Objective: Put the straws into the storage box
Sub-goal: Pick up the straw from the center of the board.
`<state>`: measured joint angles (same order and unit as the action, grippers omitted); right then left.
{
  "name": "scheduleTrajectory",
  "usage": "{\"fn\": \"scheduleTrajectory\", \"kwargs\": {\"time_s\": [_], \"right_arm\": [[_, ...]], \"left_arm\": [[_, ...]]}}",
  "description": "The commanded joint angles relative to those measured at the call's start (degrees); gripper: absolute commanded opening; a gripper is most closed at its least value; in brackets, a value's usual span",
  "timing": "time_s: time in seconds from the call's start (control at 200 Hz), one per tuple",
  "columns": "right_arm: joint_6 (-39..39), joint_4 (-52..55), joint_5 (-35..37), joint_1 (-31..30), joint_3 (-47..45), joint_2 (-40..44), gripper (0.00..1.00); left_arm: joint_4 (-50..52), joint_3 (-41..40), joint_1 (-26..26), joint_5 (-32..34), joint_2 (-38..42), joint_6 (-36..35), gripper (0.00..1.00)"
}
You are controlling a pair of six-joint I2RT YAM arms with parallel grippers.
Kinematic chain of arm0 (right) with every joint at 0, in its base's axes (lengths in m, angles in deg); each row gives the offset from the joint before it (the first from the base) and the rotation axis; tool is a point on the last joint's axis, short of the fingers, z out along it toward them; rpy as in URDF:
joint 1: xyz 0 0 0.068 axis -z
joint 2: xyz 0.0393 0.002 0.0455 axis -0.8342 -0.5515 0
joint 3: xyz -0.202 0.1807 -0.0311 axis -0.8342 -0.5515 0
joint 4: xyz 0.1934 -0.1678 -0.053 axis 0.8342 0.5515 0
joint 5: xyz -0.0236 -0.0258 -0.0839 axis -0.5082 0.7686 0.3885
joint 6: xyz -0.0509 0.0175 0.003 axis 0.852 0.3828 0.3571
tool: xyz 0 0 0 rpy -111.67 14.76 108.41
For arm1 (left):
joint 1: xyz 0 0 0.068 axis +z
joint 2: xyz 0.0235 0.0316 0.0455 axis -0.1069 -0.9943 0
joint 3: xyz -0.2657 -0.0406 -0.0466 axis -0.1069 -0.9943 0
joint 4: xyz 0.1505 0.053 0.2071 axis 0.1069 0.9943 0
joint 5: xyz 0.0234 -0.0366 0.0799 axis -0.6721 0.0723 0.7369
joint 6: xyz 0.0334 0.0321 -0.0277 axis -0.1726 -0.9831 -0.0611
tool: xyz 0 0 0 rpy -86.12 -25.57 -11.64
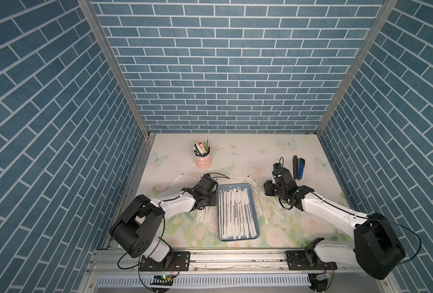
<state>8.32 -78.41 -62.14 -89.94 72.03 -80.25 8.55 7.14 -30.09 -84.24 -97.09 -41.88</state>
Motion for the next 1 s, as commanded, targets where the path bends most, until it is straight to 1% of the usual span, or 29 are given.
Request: {"fn": "scheduleTrajectory", "kwargs": {"time_s": [0.0,0.07,0.16,0.255,0.36,0.49,0.665,0.915,0.995], "right_arm": [[0.46,0.36,-0.12,0.14,-0.35,1.04,0.3],[0.45,0.5,-0.05,0.18,-0.33,1.22,0.3],[0.46,0.7,0.21,0.17,-0.24,1.49,0.3],[0.54,0.68,0.3,0.19,-0.09,1.4,0.3],[0.54,0.58,0.04,0.18,0.3,0.99,0.3],[0.63,0.58,-0.23,0.16,0.83,0.47,0.3],[0.72,0.8,-0.09,0.19,0.91,0.43,0.3],[0.63,0.33,-0.22,0.19,0.81,-0.11,0.3],[0.63,0.15,-0.53,0.14,1.16,-0.52,0.3]], "left_arm": [[2.51,1.0,-1.55,3.29,-1.69,-0.65,0.25],[3.89,1.66,-2.79,5.16,-3.03,-0.55,0.21],[6.32,2.36,-4.59,7.96,-4.63,0.11,0.12],[7.94,2.46,-5.89,9.45,-5.33,1.17,0.06],[8.35,2.1,-5.91,9.91,-4.52,2.8,0.0],[10.34,3.59,-5.54,11.8,-2.81,4.32,0.0],[11.34,5.35,-4.67,11.65,0.86,5.44,0.0],[13.18,5.07,-2.24,11.99,7.19,7.02,0.0],[12.86,5.18,-1.62,10.99,9.03,7.23,0.0]]}}
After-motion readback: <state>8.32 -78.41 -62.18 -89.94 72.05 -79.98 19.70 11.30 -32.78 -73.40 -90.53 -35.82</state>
